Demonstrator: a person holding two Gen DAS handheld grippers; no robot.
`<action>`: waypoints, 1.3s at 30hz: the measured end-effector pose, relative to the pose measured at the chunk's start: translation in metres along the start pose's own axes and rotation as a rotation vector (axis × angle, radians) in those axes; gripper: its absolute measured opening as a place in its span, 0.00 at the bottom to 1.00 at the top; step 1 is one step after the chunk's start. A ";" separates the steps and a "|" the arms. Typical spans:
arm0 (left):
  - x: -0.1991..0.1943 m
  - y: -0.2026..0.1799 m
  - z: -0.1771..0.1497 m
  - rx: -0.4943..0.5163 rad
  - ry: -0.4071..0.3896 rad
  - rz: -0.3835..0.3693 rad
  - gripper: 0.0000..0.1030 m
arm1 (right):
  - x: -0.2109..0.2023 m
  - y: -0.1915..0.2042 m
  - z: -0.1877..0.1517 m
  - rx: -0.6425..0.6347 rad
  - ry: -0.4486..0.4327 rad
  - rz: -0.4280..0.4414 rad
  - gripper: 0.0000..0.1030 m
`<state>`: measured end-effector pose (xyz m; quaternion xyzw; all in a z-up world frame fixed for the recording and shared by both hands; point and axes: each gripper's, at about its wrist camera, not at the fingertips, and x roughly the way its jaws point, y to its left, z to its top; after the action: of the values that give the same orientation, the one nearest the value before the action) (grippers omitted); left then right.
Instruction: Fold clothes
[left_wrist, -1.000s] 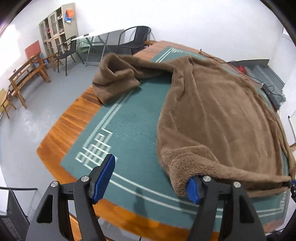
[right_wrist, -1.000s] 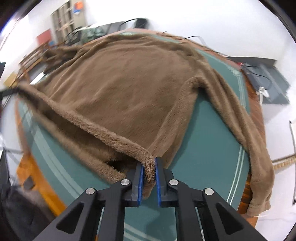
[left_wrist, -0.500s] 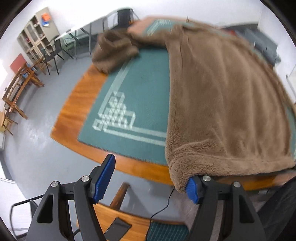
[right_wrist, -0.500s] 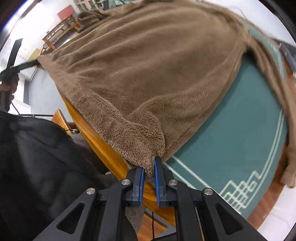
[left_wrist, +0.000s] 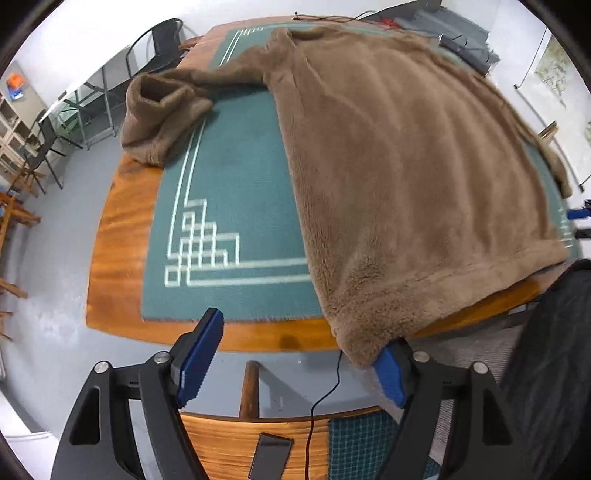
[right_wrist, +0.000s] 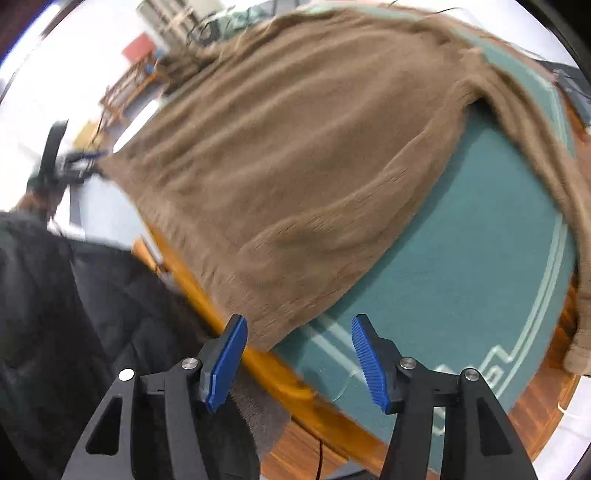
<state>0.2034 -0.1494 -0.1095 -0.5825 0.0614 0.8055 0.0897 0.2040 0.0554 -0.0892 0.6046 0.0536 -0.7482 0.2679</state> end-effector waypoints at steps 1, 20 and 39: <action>-0.003 0.001 0.005 0.010 0.005 -0.028 0.78 | -0.006 -0.006 0.007 0.020 -0.023 -0.020 0.59; 0.009 0.034 0.166 -0.007 -0.084 -0.140 0.78 | 0.046 0.012 0.143 -0.074 -0.135 -0.188 0.68; 0.164 0.005 0.430 -0.170 -0.102 -0.130 0.78 | 0.054 -0.145 0.366 0.418 -0.375 -0.137 0.68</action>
<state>-0.2464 -0.0551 -0.1308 -0.5491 -0.0496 0.8288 0.0951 -0.1911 0.0130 -0.0786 0.4929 -0.1112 -0.8581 0.0915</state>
